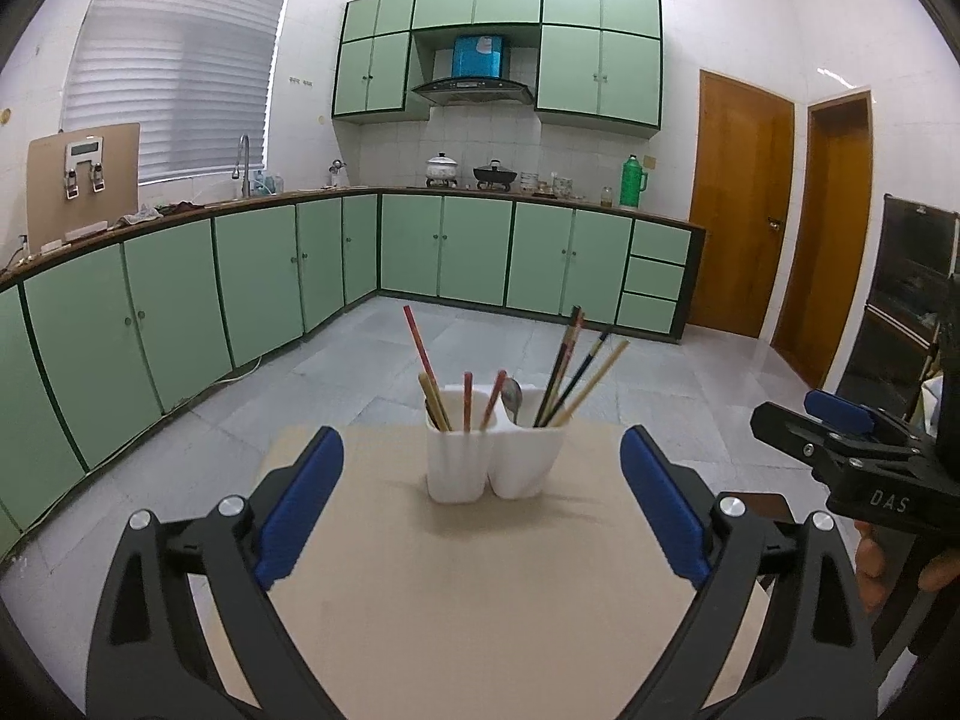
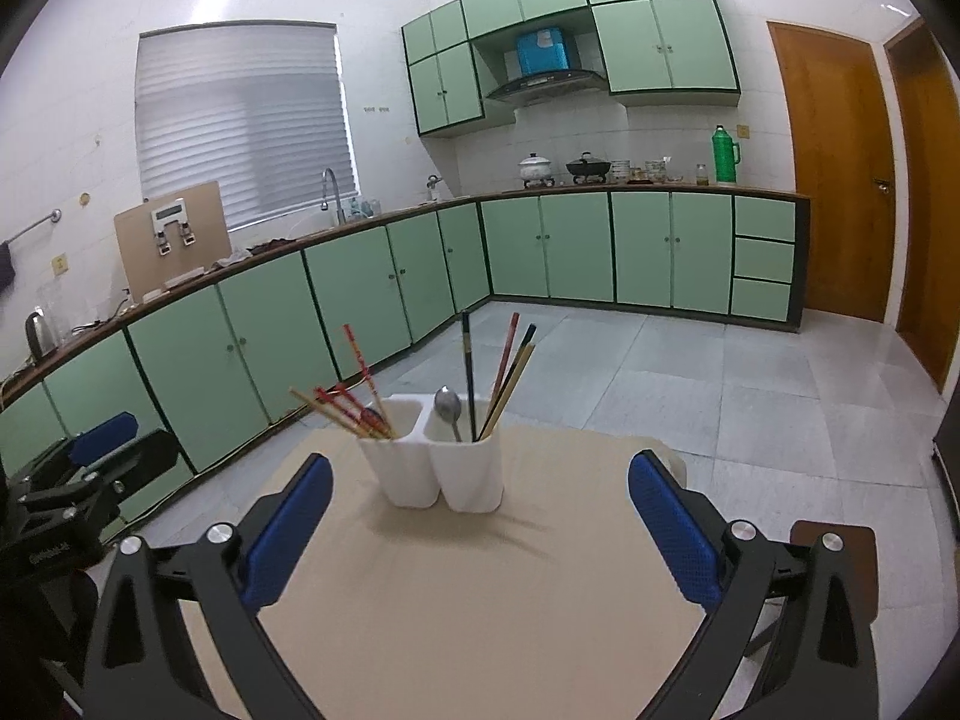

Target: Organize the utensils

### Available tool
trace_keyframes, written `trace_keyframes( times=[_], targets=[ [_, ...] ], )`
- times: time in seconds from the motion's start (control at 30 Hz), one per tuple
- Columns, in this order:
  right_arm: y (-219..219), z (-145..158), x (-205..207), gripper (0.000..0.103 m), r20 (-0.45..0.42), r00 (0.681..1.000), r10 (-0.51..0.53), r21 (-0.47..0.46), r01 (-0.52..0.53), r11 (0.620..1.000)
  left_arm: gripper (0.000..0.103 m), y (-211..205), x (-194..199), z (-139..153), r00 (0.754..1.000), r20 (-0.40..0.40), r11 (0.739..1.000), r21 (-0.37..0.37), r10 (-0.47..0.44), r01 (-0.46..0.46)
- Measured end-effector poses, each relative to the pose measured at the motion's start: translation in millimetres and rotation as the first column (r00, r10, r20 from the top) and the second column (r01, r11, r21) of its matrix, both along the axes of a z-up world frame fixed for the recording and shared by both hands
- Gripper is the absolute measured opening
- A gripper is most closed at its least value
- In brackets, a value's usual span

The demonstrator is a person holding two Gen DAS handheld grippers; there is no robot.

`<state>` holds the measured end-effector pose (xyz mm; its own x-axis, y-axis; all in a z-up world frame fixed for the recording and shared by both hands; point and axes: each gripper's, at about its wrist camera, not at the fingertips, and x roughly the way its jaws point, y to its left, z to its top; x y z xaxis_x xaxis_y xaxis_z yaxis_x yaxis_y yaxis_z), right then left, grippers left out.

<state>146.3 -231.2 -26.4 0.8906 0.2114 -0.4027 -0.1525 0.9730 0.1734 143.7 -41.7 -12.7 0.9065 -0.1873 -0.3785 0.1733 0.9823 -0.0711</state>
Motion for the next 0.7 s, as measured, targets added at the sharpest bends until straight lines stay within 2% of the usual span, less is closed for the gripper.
trace_keyframes(
  times=[0.33, 0.7],
  targets=[
    [15.1, 7.4, -41.3, 0.097, 0.019, 0.998, 0.052, -0.019, -0.052, 0.998, 0.091, -1.4, -40.8, 3.4, 1.0, -0.006, 1.0, 0.005, 0.002, -0.002],
    [29.0, 24.2, -76.0, 0.097, 0.061, 0.994, 0.094, -0.04, -0.091, 0.995, 0.091, 2.9, -65.0, 19.1, 1.0, 0.025, 1.0, 0.013, 0.006, -0.007]
  ],
)
